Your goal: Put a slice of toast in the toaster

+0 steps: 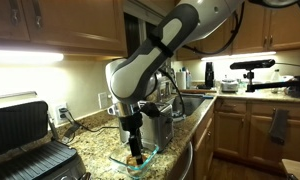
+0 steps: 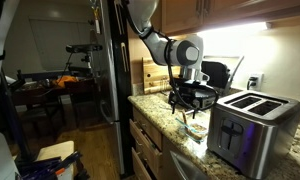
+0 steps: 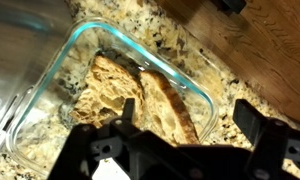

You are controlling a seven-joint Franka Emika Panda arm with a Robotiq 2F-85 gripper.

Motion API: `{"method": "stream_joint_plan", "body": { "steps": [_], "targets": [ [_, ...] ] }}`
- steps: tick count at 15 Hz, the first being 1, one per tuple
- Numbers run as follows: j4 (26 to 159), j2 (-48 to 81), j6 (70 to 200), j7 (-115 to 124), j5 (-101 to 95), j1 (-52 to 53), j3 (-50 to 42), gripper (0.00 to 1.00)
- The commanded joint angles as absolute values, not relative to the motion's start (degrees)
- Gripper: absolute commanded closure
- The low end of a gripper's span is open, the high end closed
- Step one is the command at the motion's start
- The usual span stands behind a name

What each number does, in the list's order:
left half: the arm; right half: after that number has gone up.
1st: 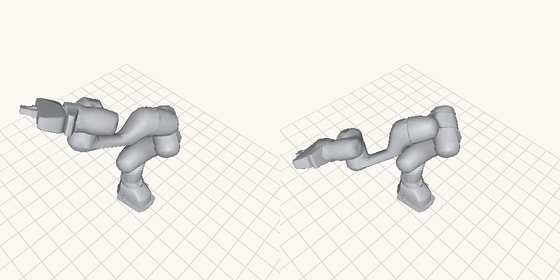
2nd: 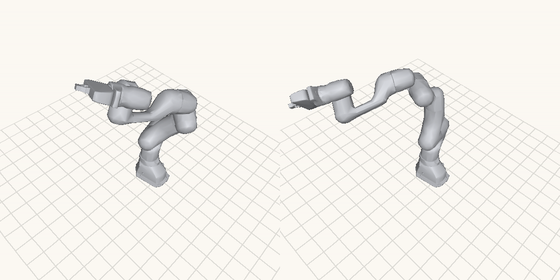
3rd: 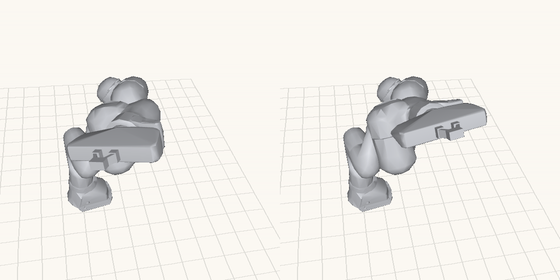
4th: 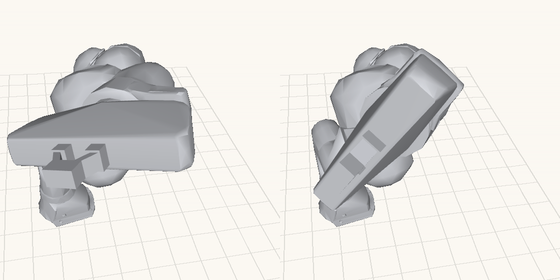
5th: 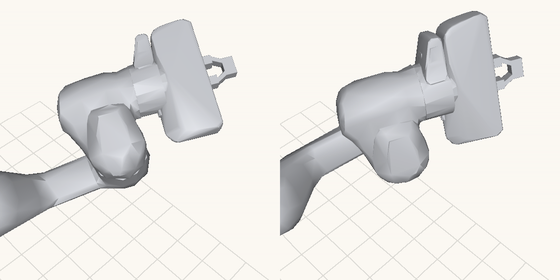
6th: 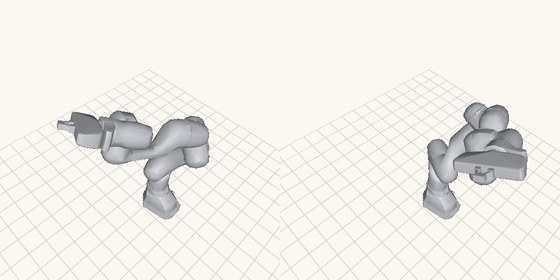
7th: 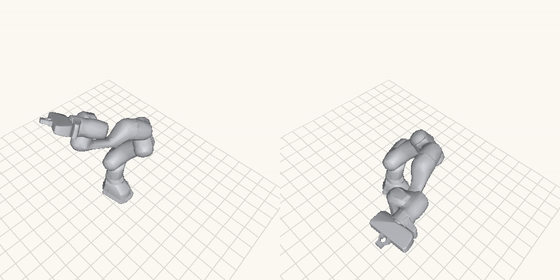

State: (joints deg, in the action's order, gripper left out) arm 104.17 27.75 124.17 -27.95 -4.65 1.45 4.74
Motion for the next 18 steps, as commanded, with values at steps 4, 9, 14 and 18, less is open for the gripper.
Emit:
{"method": "stream_joint_plan", "body": {
  "steps": [4,9,14,18],
  "targets": [
    [101.7,29.0,121.7,-27.0,-5.9,1.4,5.1,0.00],
    [100.6,29.9,121.3,-26.9,-6.0,1.4,5.1,0.00],
    [100.1,30.3,121.3,-26.8,-5.9,1.3,5.1,0.31],
    [99.7,30.6,121.3,-26.8,-5.8,1.3,5.1,0.55]
  ]
}}
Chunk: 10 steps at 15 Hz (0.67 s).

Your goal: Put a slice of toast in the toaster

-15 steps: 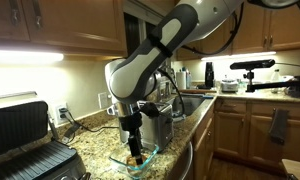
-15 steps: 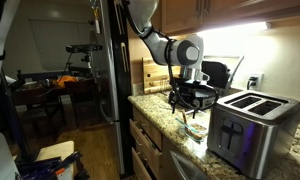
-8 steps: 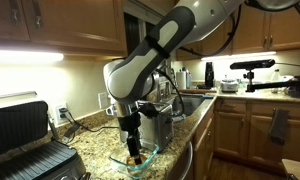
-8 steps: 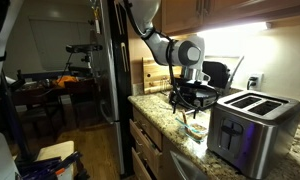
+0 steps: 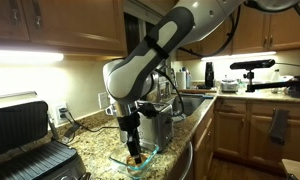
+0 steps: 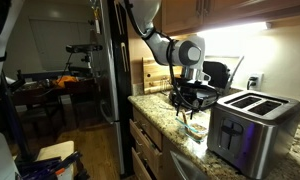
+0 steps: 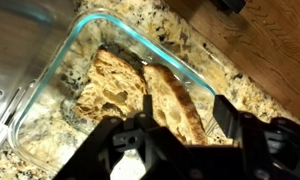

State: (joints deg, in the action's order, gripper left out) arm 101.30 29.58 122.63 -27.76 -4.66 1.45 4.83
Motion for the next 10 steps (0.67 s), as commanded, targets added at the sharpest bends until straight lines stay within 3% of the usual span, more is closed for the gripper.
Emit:
{"method": "stream_joint_plan", "body": {
  "steps": [1,5,10],
  "targets": [
    [99.6,30.6,121.3,-26.8,-5.8,1.3,5.1,0.66],
    [99.3,30.9,121.4,-26.7,-5.7,1.2,5.1,0.91],
    [98.5,31.1,121.9,-26.3,-5.8,1.1,4.9,0.91]
  ]
}}
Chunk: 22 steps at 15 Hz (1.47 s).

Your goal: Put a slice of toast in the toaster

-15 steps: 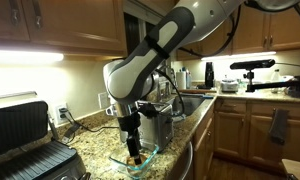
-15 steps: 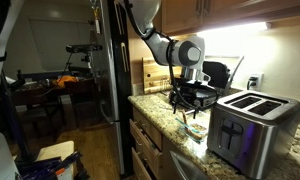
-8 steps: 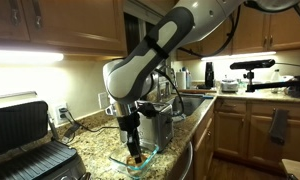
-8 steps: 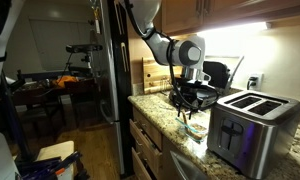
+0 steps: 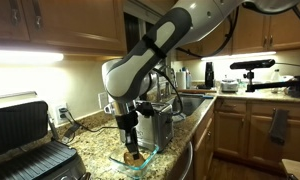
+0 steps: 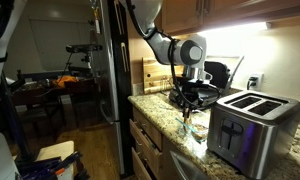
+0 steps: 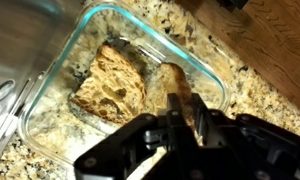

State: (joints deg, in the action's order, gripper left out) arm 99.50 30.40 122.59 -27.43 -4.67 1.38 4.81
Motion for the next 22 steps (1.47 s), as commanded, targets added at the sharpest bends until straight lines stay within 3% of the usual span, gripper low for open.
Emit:
{"method": "stream_joint_plan", "body": {
  "steps": [1,22],
  "targets": [
    [98.6,31.1,121.9,-26.3,-5.8,1.1,4.9,0.91],
    [105.7,20.4,131.1,-22.0,-5.1,-0.7,3.4,0.91]
  ]
}}
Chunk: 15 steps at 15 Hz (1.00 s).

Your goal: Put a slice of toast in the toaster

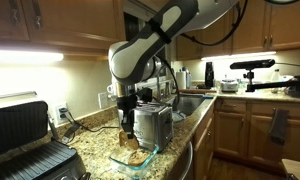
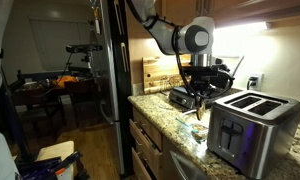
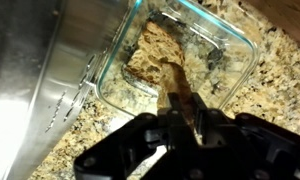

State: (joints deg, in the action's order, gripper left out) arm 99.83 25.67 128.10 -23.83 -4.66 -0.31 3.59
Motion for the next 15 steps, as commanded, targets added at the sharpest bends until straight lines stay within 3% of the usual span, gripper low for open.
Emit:
{"method": "stream_joint_plan", "body": {
  "steps": [1,15],
  "targets": [
    [106.3,19.6,131.6,-21.8,-5.2,-0.7,3.3,0.91],
    [116.2,7.6,137.9,-20.7,-5.0,-1.5,1.3,0.91]
  ]
}}
